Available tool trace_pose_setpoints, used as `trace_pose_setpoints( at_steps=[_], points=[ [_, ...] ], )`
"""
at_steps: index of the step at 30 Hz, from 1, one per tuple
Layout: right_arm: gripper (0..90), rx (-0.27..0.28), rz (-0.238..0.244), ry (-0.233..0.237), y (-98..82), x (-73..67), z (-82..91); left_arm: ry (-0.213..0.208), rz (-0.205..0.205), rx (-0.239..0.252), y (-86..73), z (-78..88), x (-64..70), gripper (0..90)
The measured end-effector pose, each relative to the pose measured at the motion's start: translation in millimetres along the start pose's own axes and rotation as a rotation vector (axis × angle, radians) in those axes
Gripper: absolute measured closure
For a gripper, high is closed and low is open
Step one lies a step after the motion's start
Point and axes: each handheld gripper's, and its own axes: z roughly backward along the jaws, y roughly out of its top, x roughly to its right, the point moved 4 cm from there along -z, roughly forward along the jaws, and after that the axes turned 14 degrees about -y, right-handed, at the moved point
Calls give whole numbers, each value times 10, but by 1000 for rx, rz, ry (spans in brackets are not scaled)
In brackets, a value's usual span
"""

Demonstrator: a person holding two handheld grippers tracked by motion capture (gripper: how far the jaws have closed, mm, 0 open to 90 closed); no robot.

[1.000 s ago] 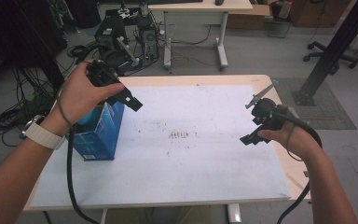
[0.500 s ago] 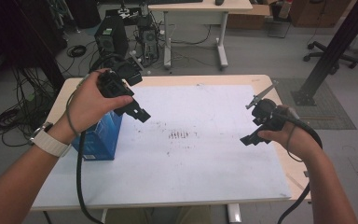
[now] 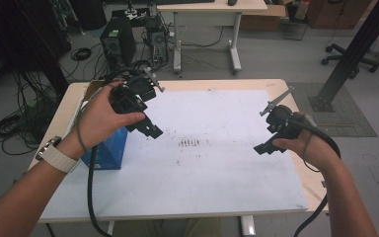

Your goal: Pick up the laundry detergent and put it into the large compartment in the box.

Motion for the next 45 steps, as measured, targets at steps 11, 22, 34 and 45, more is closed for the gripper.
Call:
trace_pose_setpoints(
  at_steps=[11,22,34,45],
  points=[
    [109,0,6,5,32,-27,-18,-4,-33,-29,-62,-172,75,78],
    [109,-6,-1,-1,-11,-25,-17,4,-34,-25,-70,-208,56,78],
    [109,1,1,-2,-10,-26,2,8,-26,-19,-87,-182,39,79],
    [109,3,1,-1,-15,-32,0,7,-23,-15,-91,-181,41,79]
  ],
)
